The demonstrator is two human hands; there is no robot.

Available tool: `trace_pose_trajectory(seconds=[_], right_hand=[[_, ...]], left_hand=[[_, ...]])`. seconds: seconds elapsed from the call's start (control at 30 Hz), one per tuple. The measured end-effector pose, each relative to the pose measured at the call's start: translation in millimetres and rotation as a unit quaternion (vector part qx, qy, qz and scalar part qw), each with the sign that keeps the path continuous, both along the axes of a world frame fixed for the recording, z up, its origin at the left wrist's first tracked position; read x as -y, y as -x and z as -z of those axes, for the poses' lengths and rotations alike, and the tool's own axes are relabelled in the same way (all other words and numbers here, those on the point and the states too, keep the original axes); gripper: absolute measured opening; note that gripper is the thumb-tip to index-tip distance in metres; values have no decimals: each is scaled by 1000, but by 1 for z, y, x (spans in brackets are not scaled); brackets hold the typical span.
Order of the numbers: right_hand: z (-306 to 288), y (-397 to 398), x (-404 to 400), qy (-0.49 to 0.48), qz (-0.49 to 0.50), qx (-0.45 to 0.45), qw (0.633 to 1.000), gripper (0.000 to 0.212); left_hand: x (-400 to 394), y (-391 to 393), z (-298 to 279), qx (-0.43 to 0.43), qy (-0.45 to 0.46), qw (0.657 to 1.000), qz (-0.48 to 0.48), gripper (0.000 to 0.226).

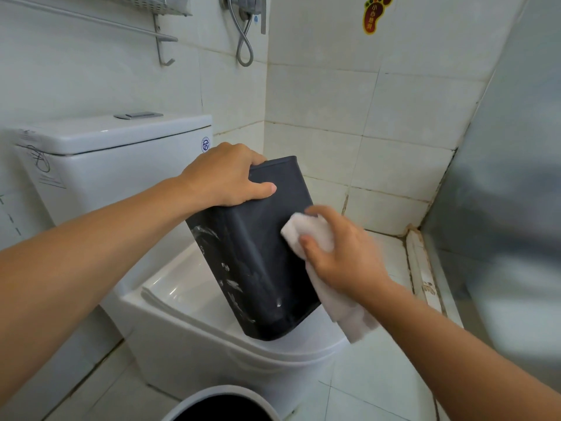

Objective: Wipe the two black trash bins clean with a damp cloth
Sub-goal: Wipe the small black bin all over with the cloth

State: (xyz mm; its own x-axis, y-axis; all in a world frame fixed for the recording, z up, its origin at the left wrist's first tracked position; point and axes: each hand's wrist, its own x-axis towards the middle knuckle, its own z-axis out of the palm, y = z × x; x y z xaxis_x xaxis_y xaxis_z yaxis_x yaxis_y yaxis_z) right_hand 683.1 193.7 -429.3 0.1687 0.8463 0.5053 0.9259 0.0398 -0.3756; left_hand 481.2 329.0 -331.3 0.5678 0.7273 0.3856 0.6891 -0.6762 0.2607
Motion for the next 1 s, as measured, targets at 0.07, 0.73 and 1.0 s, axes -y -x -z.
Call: trace_pose_trajectory(seconds=[0.07, 0.73, 1.0], right_hand=[[-7, -4, -9, -18, 40, -9, 999, 40], [5, 8, 12, -48, 31, 67, 996, 36], [26, 11, 43, -11, -110, 129, 985, 39]], left_hand=[[4, -3, -1, -7, -11, 1000, 6, 24], [10, -13, -1, -32, -37, 999, -12, 35], [0, -5, -1, -14, -1, 1000, -7, 27]])
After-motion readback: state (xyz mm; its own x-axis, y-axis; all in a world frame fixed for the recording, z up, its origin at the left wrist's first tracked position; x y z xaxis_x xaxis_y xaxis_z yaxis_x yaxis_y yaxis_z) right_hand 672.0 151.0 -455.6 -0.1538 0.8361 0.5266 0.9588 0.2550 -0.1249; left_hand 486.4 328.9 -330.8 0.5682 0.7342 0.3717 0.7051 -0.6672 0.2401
